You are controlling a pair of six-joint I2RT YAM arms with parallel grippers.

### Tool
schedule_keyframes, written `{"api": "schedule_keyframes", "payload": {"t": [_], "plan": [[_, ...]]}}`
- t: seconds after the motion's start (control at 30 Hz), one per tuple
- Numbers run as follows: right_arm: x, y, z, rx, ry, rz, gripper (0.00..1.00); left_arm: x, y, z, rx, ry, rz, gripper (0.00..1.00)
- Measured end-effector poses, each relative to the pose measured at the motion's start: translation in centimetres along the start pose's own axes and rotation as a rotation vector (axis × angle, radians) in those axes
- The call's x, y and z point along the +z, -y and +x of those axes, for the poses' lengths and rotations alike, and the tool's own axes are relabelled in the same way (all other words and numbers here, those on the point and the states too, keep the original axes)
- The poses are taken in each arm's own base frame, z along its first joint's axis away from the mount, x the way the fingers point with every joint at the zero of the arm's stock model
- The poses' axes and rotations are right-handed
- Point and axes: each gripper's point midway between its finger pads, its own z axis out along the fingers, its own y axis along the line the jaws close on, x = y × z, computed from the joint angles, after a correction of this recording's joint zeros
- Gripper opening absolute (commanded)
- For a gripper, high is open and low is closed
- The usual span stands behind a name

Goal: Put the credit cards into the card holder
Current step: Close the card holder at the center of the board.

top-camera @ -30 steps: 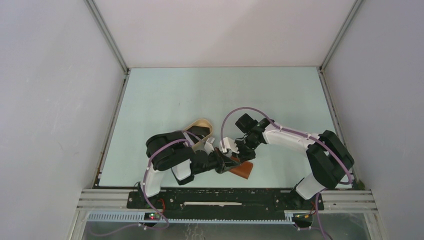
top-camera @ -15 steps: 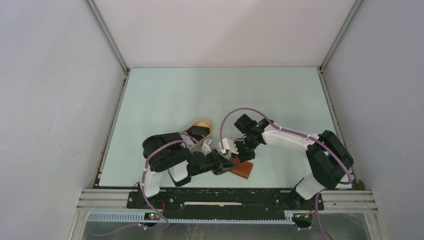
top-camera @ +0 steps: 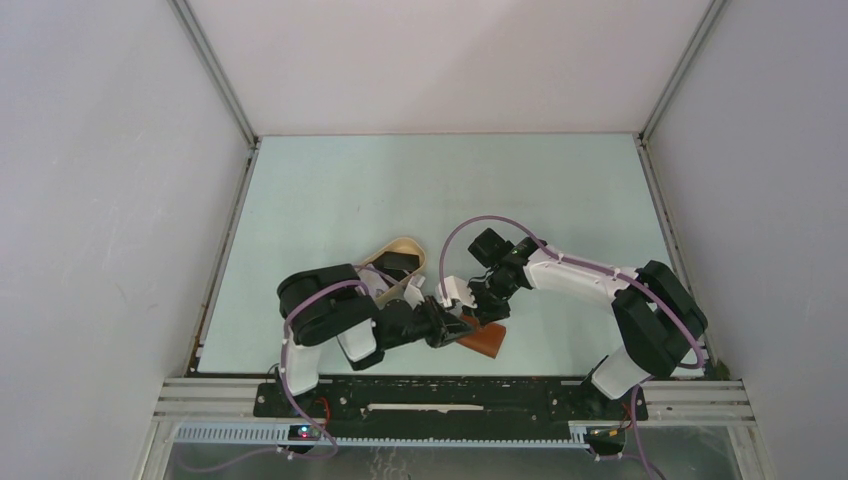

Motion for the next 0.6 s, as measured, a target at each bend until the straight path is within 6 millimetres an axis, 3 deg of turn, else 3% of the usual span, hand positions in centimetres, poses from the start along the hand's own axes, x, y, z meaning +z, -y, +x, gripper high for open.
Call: {"api": "schedule_keyframes", "payload": {"t": [0.27, 0.47, 0.6], "plan": [[0.01, 0.00, 0.00, 0.000, -0.001, 0.001, 0.14, 0.72, 0.24, -0.27, 0.003, 0.003, -0.003, 0.15], [0.01, 0.01, 0.00, 0.001, -0.004, 0.003, 0.15, 0.98, 0.14, -0.31, 0.006, 0.002, -0.012, 0.00], [0.01, 0.02, 0.00, 0.005, -0.004, 0.004, 0.19, 0.97, 0.12, -0.29, 0.008, 0.000, -0.011, 0.00]]}}
